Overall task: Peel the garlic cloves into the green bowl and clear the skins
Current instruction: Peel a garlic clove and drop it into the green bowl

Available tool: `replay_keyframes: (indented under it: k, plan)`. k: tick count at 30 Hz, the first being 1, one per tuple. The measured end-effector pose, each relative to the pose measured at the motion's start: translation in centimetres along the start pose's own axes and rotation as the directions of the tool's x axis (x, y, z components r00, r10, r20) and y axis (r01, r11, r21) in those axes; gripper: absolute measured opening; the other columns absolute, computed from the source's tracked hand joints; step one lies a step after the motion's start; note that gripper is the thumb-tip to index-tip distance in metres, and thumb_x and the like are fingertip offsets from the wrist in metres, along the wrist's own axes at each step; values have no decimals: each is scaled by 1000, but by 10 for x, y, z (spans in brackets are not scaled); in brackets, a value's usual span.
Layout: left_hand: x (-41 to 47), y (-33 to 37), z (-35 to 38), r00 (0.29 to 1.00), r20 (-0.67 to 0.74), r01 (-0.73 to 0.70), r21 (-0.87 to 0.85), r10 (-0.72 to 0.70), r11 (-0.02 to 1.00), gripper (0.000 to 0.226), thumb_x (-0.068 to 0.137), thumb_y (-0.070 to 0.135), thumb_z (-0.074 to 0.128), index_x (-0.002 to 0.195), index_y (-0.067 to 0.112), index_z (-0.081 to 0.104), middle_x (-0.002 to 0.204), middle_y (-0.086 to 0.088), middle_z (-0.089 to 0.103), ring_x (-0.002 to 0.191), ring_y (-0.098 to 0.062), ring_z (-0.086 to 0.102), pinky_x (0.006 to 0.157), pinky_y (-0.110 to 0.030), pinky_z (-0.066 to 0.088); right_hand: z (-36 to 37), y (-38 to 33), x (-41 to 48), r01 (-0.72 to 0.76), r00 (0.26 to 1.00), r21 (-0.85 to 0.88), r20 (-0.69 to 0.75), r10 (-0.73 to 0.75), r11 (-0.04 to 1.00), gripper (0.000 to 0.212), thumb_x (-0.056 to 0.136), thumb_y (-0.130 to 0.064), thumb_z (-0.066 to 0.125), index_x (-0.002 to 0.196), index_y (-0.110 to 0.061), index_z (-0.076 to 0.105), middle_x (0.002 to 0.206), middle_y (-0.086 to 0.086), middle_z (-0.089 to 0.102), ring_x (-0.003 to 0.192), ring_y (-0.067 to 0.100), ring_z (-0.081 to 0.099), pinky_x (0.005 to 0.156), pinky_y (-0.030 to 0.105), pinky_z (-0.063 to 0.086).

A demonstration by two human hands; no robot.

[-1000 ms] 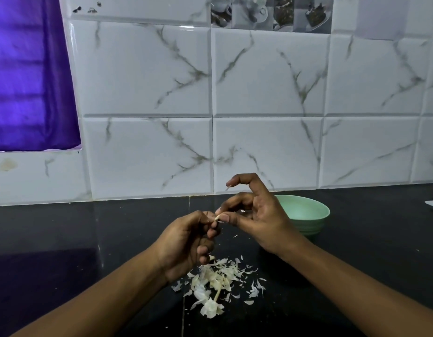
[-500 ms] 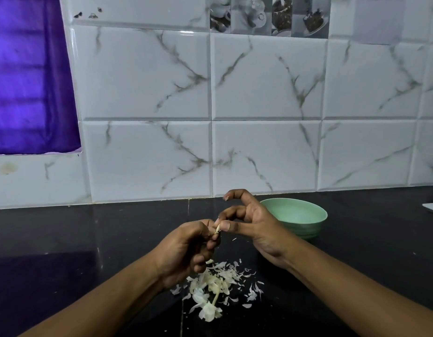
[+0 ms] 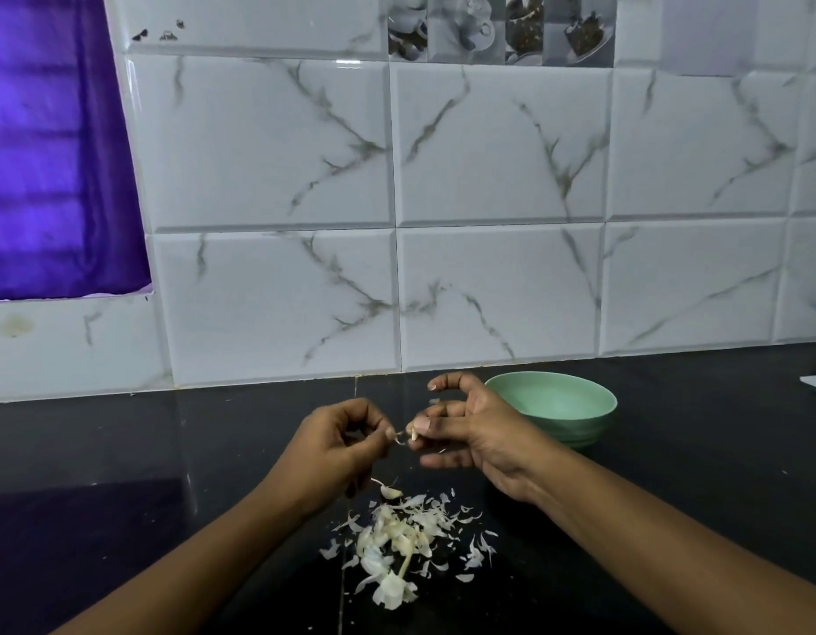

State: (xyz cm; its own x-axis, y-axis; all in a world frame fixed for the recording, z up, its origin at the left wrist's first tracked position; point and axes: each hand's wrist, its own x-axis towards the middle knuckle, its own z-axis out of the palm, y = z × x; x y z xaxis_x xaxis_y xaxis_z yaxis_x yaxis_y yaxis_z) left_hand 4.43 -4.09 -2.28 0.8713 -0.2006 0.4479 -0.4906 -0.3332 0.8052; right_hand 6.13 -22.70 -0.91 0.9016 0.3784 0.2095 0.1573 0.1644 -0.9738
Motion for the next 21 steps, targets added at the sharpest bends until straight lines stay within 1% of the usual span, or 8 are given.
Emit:
replay_keyframes:
  k: [4, 6, 8, 11, 13, 17, 19, 21]
  plan:
    - [-2, 9, -2, 994, 102, 28, 106, -39, 994, 5, 80, 9, 74, 81, 10, 69, 63, -1, 68, 49, -14, 62, 45, -26, 46, -6, -3, 0, -7, 1000, -41, -20, 6, 999, 48, 79, 8, 67, 114, -10, 41, 70, 4, 68, 62, 18, 68, 54, 26, 57]
    - [-1, 13, -6, 986, 155, 28, 168, -54, 985, 10, 82, 5, 72, 85, 15, 71, 69, 3, 71, 55, -12, 65, 47, -26, 47, -9, -5, 1, -1, 1000, -62, -30, -1, 998, 49, 78, 8, 68, 114, -9, 41, 70, 5, 68, 62, 18, 67, 54, 26, 57]
    - [-1, 17, -11, 965, 257, 9, 187, -58, 982, 17, 85, 1, 67, 90, 17, 71, 79, 2, 74, 61, -13, 69, 47, -25, 47, -12, -5, 2, 3, 1000, -85, -30, -6, 996, 49, 77, 8, 69, 114, -10, 42, 69, 4, 68, 62, 18, 67, 55, 26, 57]
    - [-3, 22, -13, 928, 368, -21, 223, -64, 975, 17, 87, 7, 66, 97, 20, 69, 86, 2, 75, 66, -14, 71, 49, -25, 48, -14, -4, 2, 1, 1000, -151, -12, -3, 989, 49, 77, 8, 69, 114, -10, 42, 70, 3, 67, 62, 18, 67, 59, 28, 57]
    - [-3, 25, -13, 930, 362, -32, 232, -56, 972, 10, 85, 12, 69, 92, 19, 68, 79, 2, 75, 65, -14, 71, 51, -25, 48, -15, -3, 2, 4, 1000, -181, -4, -5, 983, 47, 78, 8, 69, 113, -11, 43, 71, 4, 67, 62, 19, 68, 59, 28, 57]
    - [-4, 32, -15, 941, 338, -60, 259, -33, 964, 10, 78, 16, 76, 76, 8, 70, 68, -3, 73, 59, -8, 68, 51, -12, 44, -19, -4, 3, 14, 1000, -228, 15, -11, 973, 43, 79, 8, 68, 109, -12, 44, 73, 6, 68, 65, 21, 69, 59, 28, 57]
    - [-3, 33, -16, 936, 351, -90, 332, -35, 939, 13, 84, 22, 70, 79, 10, 72, 72, -1, 74, 65, -8, 69, 53, -14, 46, -22, -4, 3, 15, 1000, -257, 30, -8, 966, 41, 79, 7, 68, 107, -12, 45, 73, 6, 68, 66, 21, 68, 60, 28, 57]
    - [-2, 30, -17, 922, 383, -120, 405, -49, 906, 17, 91, 27, 61, 89, 14, 73, 86, 0, 73, 77, -13, 69, 58, -20, 51, -23, -4, 3, 10, 999, -289, 49, 4, 957, 40, 79, 6, 68, 107, -12, 46, 74, 7, 69, 66, 21, 68, 60, 28, 57]
